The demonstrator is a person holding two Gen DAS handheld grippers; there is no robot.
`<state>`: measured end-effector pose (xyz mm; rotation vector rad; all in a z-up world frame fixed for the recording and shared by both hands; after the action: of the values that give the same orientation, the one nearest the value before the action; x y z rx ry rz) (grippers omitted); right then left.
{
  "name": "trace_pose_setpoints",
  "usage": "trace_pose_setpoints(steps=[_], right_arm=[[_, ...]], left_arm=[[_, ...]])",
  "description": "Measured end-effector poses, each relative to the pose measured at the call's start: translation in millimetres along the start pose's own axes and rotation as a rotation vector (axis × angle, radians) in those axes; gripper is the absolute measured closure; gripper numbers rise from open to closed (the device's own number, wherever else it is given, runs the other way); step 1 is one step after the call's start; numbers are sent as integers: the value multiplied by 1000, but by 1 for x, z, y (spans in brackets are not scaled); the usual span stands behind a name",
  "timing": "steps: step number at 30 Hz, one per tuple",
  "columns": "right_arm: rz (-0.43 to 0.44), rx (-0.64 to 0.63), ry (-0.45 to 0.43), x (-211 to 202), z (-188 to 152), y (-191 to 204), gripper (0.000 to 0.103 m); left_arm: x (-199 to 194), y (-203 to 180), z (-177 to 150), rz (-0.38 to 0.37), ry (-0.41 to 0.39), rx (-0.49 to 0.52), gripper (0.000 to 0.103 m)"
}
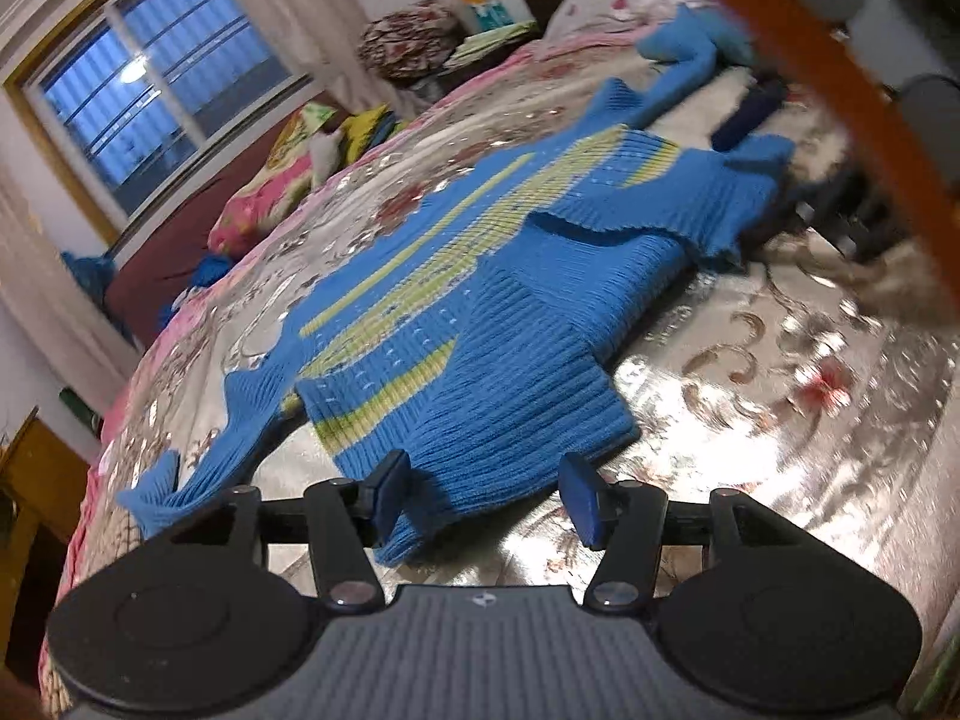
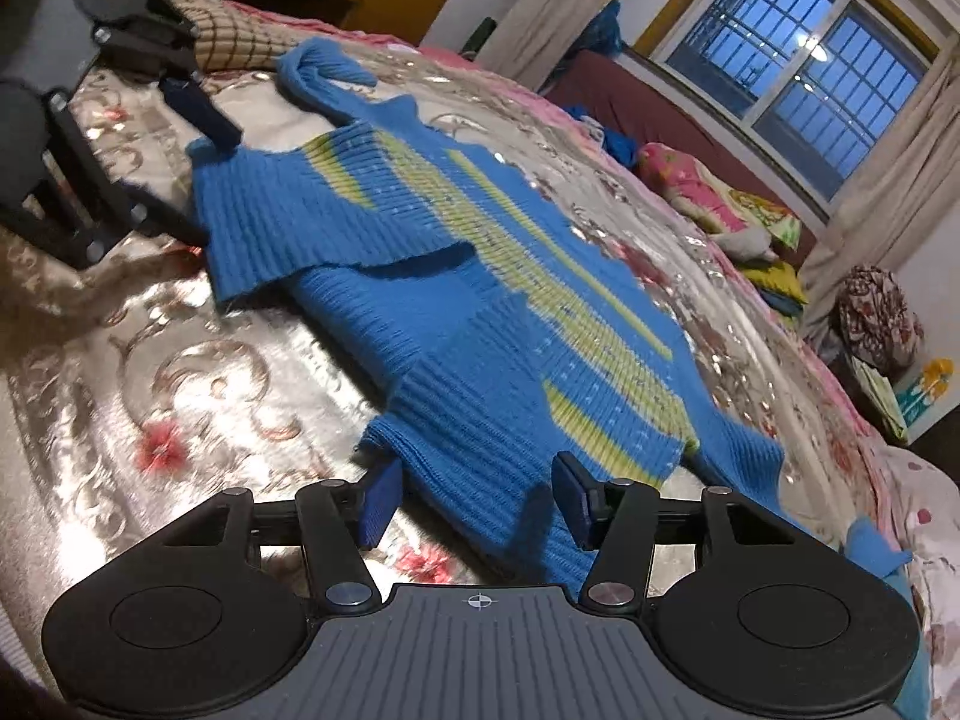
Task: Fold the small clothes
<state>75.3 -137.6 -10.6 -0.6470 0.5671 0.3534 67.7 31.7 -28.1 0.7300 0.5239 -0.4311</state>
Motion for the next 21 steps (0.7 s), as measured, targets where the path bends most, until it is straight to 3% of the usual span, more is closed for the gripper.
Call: trace_pose_setpoints(steps=[1, 3, 6, 11, 13, 15, 21], right_arm=[[7, 15, 3, 1, 0, -2, 58], [35, 56, 12, 2, 2, -7, 74], [65, 112, 2, -2, 6, -13, 85], [90, 206, -3, -8, 12, -26, 96], [97, 245, -2, -9, 13, -32, 99], [99, 282, 2, -10, 13, -37, 102], [115, 349, 16, -16, 11, -48, 103]], left_arm=[[-1, -2, -1, -9, -1, 17, 43], [-3, -9, -2, -24, -4, 64, 42], [-4, -19, -4, -8, -19, 143, 40], [3, -10, 3, -3, -27, 106, 41], [7, -3, 4, -14, -20, 62, 51], [10, 1, 7, -29, -13, 12, 67], [6, 18, 11, -72, -20, -158, 85]])
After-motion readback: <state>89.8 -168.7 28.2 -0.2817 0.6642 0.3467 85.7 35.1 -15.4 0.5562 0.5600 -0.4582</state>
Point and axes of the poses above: each gripper's, at about its wrist camera, not at the fingertips, and x roughly the way its jaws point, y to its left, z to its top, the point moved 1 cm from there along x, roughly the way its jaws point, and after that the axes turned 3 degrees about x, right-handed, at the moved point
